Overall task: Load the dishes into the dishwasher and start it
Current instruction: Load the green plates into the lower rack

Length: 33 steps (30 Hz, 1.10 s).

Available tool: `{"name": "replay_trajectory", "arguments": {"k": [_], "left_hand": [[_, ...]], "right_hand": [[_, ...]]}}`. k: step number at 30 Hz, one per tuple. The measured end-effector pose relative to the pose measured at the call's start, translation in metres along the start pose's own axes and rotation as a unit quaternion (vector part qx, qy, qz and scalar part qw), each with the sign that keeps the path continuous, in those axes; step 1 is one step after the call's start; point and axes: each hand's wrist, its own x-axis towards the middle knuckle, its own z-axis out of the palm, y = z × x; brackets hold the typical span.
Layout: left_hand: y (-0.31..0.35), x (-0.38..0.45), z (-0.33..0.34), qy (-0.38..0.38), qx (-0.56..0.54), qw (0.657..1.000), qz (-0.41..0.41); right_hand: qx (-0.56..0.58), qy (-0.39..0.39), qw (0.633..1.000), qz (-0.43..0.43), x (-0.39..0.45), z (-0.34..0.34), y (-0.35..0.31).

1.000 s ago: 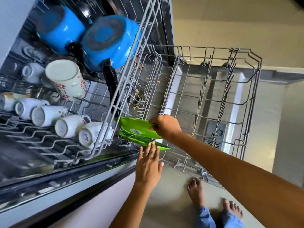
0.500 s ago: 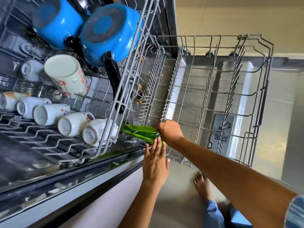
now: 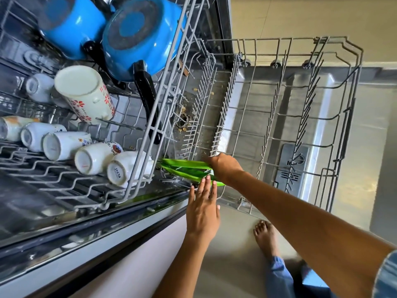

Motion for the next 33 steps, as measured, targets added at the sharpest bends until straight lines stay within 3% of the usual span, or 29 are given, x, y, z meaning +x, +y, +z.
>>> {"name": "replay_trajectory", "arguments": {"k": [9, 15, 19, 24, 28, 33], "left_hand": [[0.003, 0.0, -0.002, -0.004, -0.029, 1.0, -0.009], [0.013, -0.001, -0.028, 0.04, -0.053, 0.998, -0.023], [0.033, -0.024, -0.086, 0.084, -0.156, 0.983, -0.038], [0.048, -0.095, -0.2, 0.156, -0.193, 0.967, -0.057], [0.046, -0.189, -0.319, 0.266, -0.181, 0.943, -0.085], [0.035, -0.308, -0.403, 0.319, -0.145, 0.91, -0.223]], "right_hand": [[0.017, -0.031, 0.999, -0.001, -0.018, -0.006, 0.027], [0.12, 0.162, 0.98, -0.003, -0.074, -0.011, 0.04], [0.158, 0.225, 0.961, -0.029, -0.132, -0.034, 0.027], [0.144, 0.276, 0.944, -0.108, -0.221, -0.098, -0.037], [0.178, 0.306, 0.918, -0.178, -0.308, -0.16, -0.12], [0.166, 0.281, 0.896, -0.302, -0.397, -0.205, -0.233]]}}
